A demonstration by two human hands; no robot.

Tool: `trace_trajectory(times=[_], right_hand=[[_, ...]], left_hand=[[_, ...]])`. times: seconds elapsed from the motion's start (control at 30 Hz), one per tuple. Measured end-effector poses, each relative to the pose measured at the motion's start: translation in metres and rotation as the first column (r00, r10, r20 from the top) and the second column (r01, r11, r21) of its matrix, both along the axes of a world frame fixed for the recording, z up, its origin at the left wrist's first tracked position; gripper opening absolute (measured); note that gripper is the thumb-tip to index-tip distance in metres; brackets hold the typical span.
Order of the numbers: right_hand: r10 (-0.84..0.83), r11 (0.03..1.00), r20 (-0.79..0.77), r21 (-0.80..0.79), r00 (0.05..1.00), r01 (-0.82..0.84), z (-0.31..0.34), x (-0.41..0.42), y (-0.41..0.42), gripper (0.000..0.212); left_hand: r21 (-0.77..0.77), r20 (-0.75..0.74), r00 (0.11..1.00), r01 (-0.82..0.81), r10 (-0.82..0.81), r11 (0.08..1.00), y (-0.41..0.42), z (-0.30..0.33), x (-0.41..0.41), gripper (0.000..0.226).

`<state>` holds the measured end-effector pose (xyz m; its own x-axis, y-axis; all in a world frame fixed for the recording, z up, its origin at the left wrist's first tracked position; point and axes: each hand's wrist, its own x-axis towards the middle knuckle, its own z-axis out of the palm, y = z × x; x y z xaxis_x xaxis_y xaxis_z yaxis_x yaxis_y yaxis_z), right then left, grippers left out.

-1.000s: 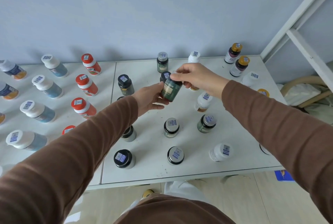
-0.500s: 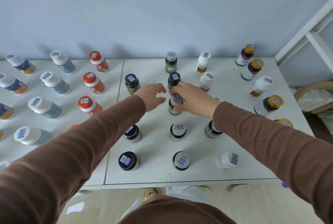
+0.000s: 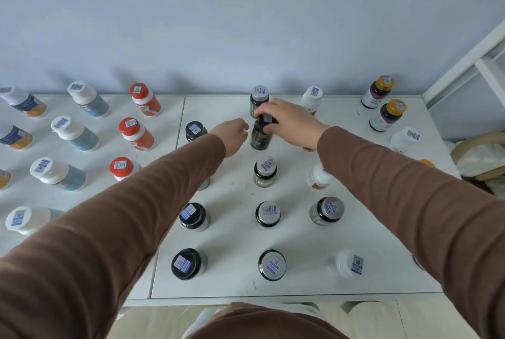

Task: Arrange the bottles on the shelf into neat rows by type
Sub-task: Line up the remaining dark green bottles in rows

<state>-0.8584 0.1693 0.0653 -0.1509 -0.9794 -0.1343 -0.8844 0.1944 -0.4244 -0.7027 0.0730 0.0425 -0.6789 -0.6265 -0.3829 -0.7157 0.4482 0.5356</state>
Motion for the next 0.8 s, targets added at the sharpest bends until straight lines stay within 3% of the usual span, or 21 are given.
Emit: trace_trajectory(times=[0.07, 0.17, 0.23, 0.33, 0.5, 0.57, 0.67, 0.8], right_hand=[[-0.111, 0.993, 0.23, -0.01, 0.967, 0.117, 0.018, -0.009, -0.002, 0.026], [-0.241, 0.965, 0.485, 0.03, 0.84, 0.259, 0.048, -0.016, -0.005, 0.023], [-0.316, 0.94, 0.514, 0.059, 0.797, 0.335, 0.061, -0.017, -0.008, 0.032], [-0.339, 0.929, 0.562, 0.071, 0.755, 0.364, 0.065, -0.02, -0.013, 0.039], [-0.272, 0.945, 0.609, 0.024, 0.745, 0.326, 0.069, -0.019, -0.024, 0.033], [-0.2, 0.955, 0.576, -0.068, 0.792, 0.29, 0.074, -0.014, -0.033, 0.028], [-0.093, 0.965, 0.424, -0.184, 0.901, 0.187, 0.076, 0.0, -0.057, 0.031], [0.0, 0.981, 0.182, -0.189, 0.983, 0.035, 0.06, 0.027, -0.094, 0.036]], left_hand=[[0.246, -0.173, 0.97, -0.127, 0.172, 0.961, 0.0, 0.006, -0.002, 0.033], [0.716, -0.231, 0.875, -0.144, 0.426, 0.684, 0.001, 0.024, -0.004, 0.049], [0.843, -0.221, 0.853, -0.076, 0.472, 0.532, -0.002, 0.033, -0.006, 0.056], [0.887, -0.229, 0.83, -0.037, 0.508, 0.46, -0.007, 0.04, -0.009, 0.055], [0.832, -0.293, 0.788, -0.07, 0.542, 0.551, -0.018, 0.048, -0.007, 0.038], [0.767, -0.376, 0.771, -0.053, 0.514, 0.64, -0.03, 0.052, -0.002, 0.023], [0.582, -0.429, 0.82, -0.069, 0.379, 0.81, -0.058, 0.057, 0.012, 0.014], [0.173, -0.256, 0.946, -0.16, 0.201, 0.972, -0.097, 0.051, 0.034, 0.03]])
